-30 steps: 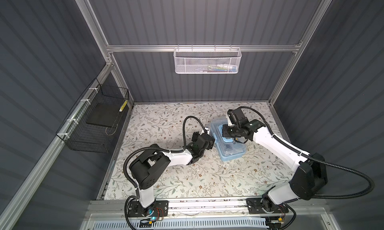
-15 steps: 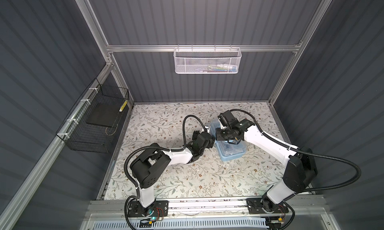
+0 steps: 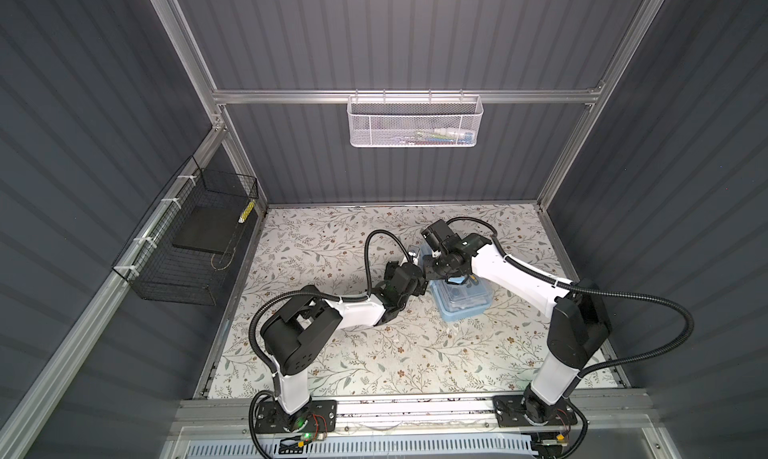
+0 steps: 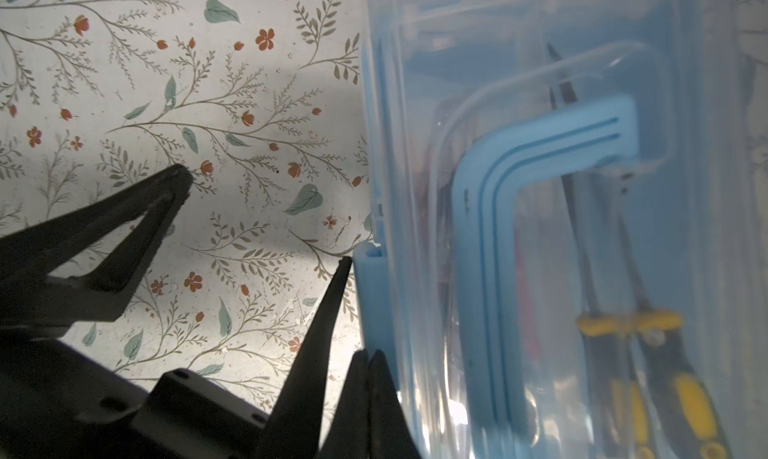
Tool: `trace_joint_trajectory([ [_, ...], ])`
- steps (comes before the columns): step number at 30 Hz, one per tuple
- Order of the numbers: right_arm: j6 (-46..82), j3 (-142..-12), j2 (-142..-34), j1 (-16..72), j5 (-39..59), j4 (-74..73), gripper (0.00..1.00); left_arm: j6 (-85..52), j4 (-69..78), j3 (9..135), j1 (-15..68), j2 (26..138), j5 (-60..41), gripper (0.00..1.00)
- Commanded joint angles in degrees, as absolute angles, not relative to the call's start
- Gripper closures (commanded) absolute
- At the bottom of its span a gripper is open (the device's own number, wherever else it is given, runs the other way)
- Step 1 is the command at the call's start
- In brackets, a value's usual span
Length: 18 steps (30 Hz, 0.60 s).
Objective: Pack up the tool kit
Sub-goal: 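Lower the right gripper onto the far blue latch and press it shut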
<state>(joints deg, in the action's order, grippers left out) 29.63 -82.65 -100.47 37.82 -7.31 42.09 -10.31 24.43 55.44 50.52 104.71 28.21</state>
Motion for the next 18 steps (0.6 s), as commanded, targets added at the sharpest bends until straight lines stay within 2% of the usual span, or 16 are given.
trace_joint_trajectory([
  [1, 30.45, -84.37, -101.15, 38.08, -9.84, 44.88, 0.98, -11.33, 25.21, 55.6, 50.48, 105.89, 26.31, 0.1],
  [18, 30.83, -85.79, -104.1, 38.44, -11.68, 46.63, 0.98, -12.39, 25.67, 55.2, 50.45, 106.74, 25.38, 0.1],
])
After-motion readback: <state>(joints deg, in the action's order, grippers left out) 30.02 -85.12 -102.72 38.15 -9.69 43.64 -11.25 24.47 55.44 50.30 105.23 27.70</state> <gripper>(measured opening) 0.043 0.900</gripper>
